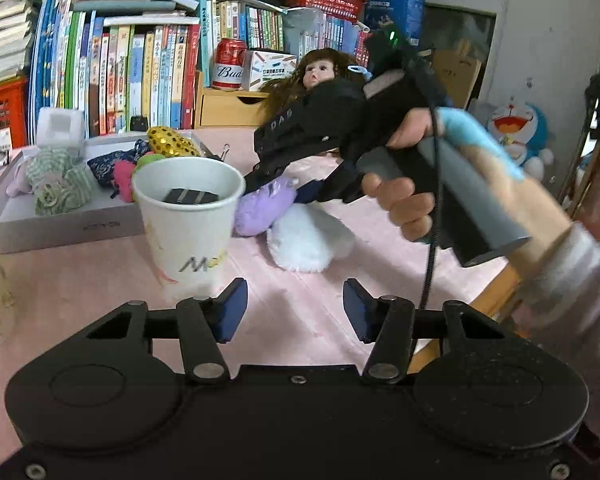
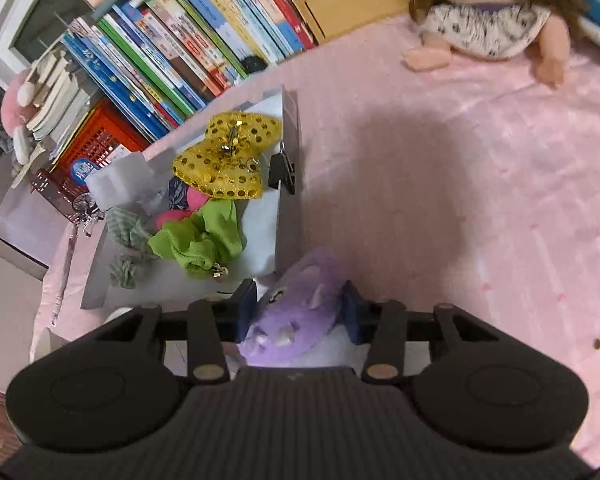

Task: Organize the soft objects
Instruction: 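Grasp the purple plush with the right tool while the left tool approaches it, then grasp the plush's white fluffy tail with the left tool while the right tool holds it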

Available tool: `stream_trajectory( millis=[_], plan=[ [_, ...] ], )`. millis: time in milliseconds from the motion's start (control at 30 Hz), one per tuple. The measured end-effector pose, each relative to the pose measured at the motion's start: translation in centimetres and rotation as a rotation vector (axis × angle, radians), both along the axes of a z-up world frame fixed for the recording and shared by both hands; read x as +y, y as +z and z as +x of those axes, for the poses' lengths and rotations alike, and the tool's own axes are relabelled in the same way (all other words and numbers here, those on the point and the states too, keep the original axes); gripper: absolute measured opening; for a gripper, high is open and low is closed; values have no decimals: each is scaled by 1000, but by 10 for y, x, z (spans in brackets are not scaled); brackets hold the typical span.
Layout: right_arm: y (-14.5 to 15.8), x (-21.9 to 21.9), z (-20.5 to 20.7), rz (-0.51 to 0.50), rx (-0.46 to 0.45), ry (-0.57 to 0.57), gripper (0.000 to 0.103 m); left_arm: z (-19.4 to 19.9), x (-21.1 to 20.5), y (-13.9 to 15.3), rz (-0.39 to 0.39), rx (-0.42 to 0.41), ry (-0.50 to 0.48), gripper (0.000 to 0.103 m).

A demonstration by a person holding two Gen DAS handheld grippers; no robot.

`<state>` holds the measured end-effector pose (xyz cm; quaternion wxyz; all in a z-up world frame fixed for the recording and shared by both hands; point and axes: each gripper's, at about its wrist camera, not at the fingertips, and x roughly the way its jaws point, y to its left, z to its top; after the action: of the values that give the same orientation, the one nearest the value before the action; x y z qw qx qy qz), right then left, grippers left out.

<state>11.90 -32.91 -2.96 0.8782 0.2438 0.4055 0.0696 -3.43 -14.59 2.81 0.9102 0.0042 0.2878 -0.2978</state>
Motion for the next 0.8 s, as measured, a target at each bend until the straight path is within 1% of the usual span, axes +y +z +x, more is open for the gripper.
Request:
stream_trajectory(
  millis=[100,133,200,333,567,667,800],
  plan=[
    [5,-10,-17,31,-44,-17,48,-2,-17,-9,39,-64,14,50],
    [6,-15,-23,55,-62,-28,48,-2,-23,-12,47,-81,20,50],
    [7,-27,-34,109,-95,-57,48,-1,-32,-16,64,-103,28,53],
    [4,-56,-51,184,-152,-134,49,5,-49,-23,54,-97,28,58],
    [-13,-93,-76,329,-222,-201,50,21,-66,-29,40,-101,59,66],
    [-16,-98,-90,353,-249,-233,50,26,-76,-27,18,-111,51,66],
    [-18,-105,-101,366,-261,-252,50,33,-94,-27,-7,-120,-3,66]
  ],
)
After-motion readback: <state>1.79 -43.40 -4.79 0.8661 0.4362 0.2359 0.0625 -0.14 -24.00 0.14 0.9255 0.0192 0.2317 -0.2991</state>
